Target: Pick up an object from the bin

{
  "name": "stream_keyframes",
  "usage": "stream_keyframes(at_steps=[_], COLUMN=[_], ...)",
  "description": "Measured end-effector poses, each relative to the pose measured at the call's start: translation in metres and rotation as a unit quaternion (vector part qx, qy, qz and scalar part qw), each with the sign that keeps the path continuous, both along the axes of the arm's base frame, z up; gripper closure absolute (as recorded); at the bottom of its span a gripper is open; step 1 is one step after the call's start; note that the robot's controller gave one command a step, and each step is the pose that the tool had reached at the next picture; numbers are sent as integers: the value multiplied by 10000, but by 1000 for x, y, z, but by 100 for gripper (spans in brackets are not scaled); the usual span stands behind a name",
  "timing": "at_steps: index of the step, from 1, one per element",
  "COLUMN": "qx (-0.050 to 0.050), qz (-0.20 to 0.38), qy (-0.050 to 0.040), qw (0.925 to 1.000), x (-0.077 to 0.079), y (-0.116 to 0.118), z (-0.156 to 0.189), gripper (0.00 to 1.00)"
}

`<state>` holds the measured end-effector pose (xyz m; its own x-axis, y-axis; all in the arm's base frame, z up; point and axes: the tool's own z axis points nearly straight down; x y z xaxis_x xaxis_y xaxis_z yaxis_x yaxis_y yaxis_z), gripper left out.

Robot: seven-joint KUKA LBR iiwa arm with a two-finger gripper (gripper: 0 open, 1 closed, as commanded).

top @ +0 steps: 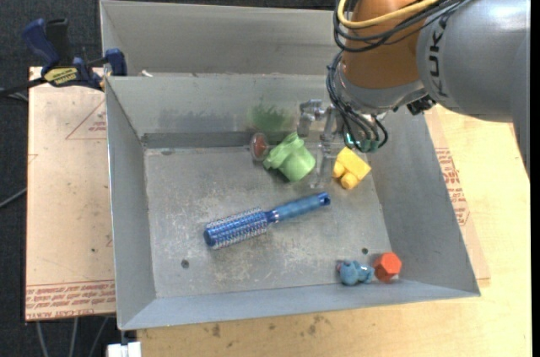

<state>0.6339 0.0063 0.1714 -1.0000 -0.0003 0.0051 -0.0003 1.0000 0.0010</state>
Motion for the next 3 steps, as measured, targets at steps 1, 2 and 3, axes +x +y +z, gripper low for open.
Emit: stream_keyframes(at_steps=[1, 2, 3], qx=[1, -4, 16], qz=[-221, -277, -286], qy=[-62, -39, -103], qw=[9997, 9996, 9995], x=[-31, -71, -65], y=[17, 40, 41], z=[-65, -100, -93], gripper=[0, 0, 100])
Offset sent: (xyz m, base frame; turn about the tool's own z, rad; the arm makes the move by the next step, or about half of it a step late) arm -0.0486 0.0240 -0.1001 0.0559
